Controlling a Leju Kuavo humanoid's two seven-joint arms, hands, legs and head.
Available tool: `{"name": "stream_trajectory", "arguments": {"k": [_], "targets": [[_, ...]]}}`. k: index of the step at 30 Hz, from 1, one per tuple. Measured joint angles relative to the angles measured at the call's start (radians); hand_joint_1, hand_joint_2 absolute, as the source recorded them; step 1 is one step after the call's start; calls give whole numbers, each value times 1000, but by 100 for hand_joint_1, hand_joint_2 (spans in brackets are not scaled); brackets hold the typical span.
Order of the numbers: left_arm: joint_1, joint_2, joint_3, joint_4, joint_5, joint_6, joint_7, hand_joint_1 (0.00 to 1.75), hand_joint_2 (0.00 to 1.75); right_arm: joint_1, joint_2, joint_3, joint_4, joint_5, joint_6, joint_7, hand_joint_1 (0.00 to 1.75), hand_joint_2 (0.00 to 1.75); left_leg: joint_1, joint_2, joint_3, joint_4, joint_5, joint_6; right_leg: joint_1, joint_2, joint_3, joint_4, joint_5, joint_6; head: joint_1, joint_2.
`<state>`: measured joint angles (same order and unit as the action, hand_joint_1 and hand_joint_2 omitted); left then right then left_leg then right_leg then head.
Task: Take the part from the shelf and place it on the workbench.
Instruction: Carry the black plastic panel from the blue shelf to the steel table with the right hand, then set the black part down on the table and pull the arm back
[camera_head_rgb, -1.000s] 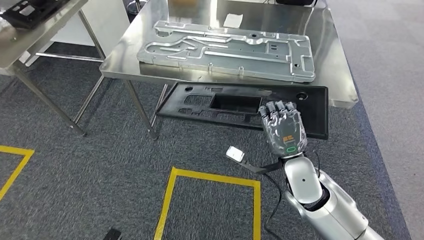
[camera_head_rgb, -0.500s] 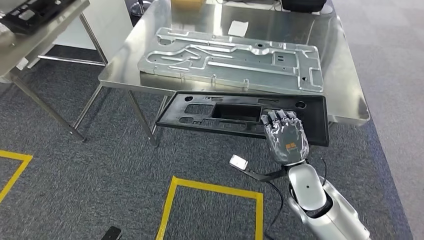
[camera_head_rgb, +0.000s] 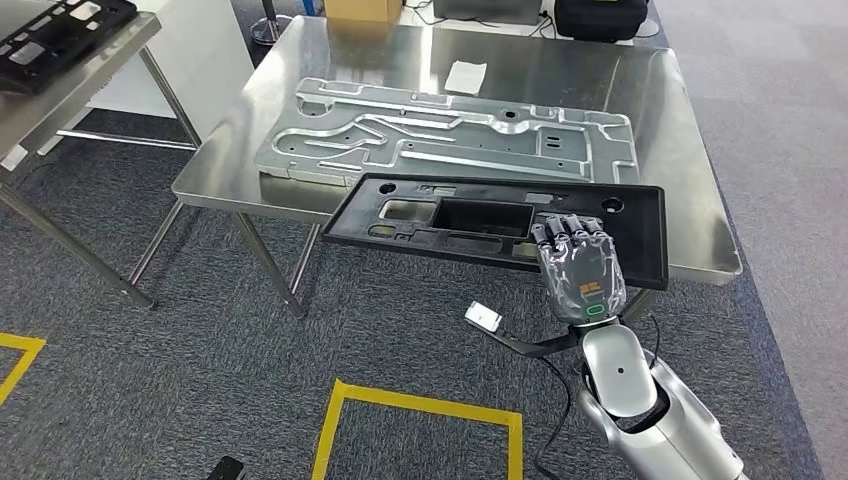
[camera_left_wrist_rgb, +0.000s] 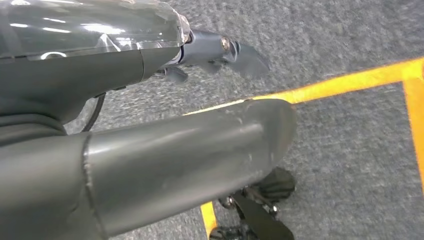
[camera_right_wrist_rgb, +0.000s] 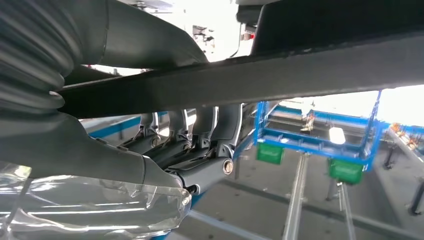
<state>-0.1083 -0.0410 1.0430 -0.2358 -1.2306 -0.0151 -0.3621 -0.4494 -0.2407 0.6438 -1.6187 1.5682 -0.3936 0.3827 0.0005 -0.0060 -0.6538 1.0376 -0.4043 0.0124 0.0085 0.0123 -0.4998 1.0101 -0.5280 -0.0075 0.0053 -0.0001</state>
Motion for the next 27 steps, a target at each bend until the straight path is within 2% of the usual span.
{"name": "stream_trajectory", "arguments": {"k": [2, 3, 5, 7, 8, 9, 10, 11, 12, 13, 14, 15, 17, 18, 20, 21, 22, 23, 24, 25, 26, 27], "targets": [[-2, 0, 0, 0, 0, 0, 0, 0, 0, -3, 0, -2, -5, 0, 0, -2, 175, 175, 3, -1, 17, -10, -2, 10, -1, 0, -5, 22, 4, 10, 0, 0], [-3, 0, 0, 0, 0, 0, 0, 0, 0, -4, 0, -3, -8, 0, 0, -3, 175, 175, 5, -2, 30, -16, -6, 15, -1, -1, -22, 54, 8, 16, 2, 0], [-4, -1, 0, 0, 0, 0, -1, 0, 0, -6, 1, -6, -11, 0, -1, -4, 175, 175, 8, -2, 54, -26, -19, 22, -7, -4, -90, 161, -7, 27, 5, 0], [-4, -1, 0, 0, 0, 0, -1, 0, 0, -5, 1, -8, -12, 0, -1, -8, 175, 175, 9, -3, 76, -28, -38, 24, -14, -5, -175, 256, -55, 37, 6, 0], [-3, -1, 0, 0, 0, 0, -1, 0, 0, -4, 1, -9, -12, 0, -1, -10, 175, 175, 10, -4, 88, -28, -49, 24, -18, -6, -204, 272, -75, 41, 6, 0], [-2, -1, 0, 0, 0, 0, -1, 0, 0, -3, 1, -10, -12, 0, 0, -13, 175, 175, 10, -6, 104, -28, -61, 22, -21, -7, -219, 258, -77, 43, 6, 0], [-2, -2, 0, 0, 0, 0, -1, 0, 0, -2, 1, -12, -12, 0, 0, -15, 175, 175, 11, -8, 121, -28, -74, 20, -23, -8, -222, 219, -56, 44, 6, 0], [-2, -2, 0, 0, 1, 0, -1, 0, 0, -2, 1, -14, -12, 0, 0, -17, 175, 175, 11, -9, 139, -28, -88, 17, -23, -9, -215, 161, -7, 41, 6, 0], [-2, -3, 0, 0, 1, 0, -1, 0, 0, -1, 1, -17, -12, 0, 0, -18, 175, 175, 11, -9, 156, -27, -103, 12, -22, -11, -207, 99, 59, 38, 7, 0], [-3, -3, 0, 0, 1, 0, -1, 0, 0, -1, 1, -19, -11, 0, 1, -19, 175, 175, 10, -10, 167, -28, -116, 6, -20, -13, -199, 54, 109, 31, 7, 0], [-3, -3, 0, 0, 1, 0, -1, 0, 0, -1, 2, -22, -11, 0, 2, -19, 175, 175, 9, -11, 176, -32, -127, -1, -16, -14, -193, 25, 146, 23, 7, 0], [-4, -3, 0, 0, 1, 0, -1, 0, 0, 0, 2, -23, -11, 0, 2, -20, 175, 175, 8, -11, 183, -32, -131, -8, -14, -13, -190, 14, 158, 15, 7, 0], [-7, -3, 0, 0, 1, 0, -1, 0, 0, 0, 4, -27, -13, 0, 4, -24, 175, 175, 9, -11, 187, -20, -127, -20, -13, -11, -173, 7, 146, -1, 5, 0], [-9, -3, 0, 0, 1, 1, -1, 0, 0, -1, 5, -30, -13, 0, 5, -27, 175, 175, 10, -9, 177, 9, -118, -24, -15, -11, -161, 1, 138, -9, 5, 0], [-10, -3, 0, 0, 2, 1, -1, 0, 0, -1, 8, -34, -12, 0, 7, -34, 175, 175, 13, -4, 118, 112, -121, -31, -15, -10, -134, -5, 123, -21, 2, 0], [-9, -3, 0, 0, 2, 0, -1, 0, 0, 0, 11, -35, -12, 0, 8, -39, 175, 175, 13, -2, 77, 173, -140, -34, -14, -10, -122, -6, 113, -24, 1, 0], [-8, -3, 0, 0, 2, 0, -1, 0, 0, 3, 14, -38, -11, 0, 9, -46, 175, 175, 13, -2, 36, 221, -174, -35, -13, -9, -109, -6, 101, -26, 0, 0], [-7, -3, 0, 0, 2, 0, -1, 0, 0, 6, 18, -40, -10, 0, 9, -53, 175, 175, 12, -2, 3, 247, -209, -35, -12, -8, -95, -6, 89, -26, 0, 0], [-5, -3, 0, 0, 2, 0, -1, 0, 0, 10, 21, -44, -8, 0, 10, -59, 175, 175, 12, -2, -19, 247, -234, -34, -11, -7, -79, -6, 76, -26, 0, 0], [-3, -3, 0, 0, 2, 0, -1, 0, 0, 13, 25, -47, -5, 0, 10, -64, 175, 175, 11, -2, -29, 220, -233, -30, -10, -7, -60, -6, 62, -26, -1, 0], [-2, -3, 0, 0, 2, -1, -2, 0, 0, 15, 28, -50, -3, 0, 11, -67, 175, 175, 10, -1, -29, 171, -200, -26, -8, -7, -41, -6, 48, -25, -1, 0], [0, -2, 0, 0, 2, -1, -2, 0, 0, 16, 32, -53, 1, 0, 11, -70, 175, 175, 8, -1, -26, 109, -132, -20, -6, -6, -24, -6, 33, -24, -1, 0]]}}
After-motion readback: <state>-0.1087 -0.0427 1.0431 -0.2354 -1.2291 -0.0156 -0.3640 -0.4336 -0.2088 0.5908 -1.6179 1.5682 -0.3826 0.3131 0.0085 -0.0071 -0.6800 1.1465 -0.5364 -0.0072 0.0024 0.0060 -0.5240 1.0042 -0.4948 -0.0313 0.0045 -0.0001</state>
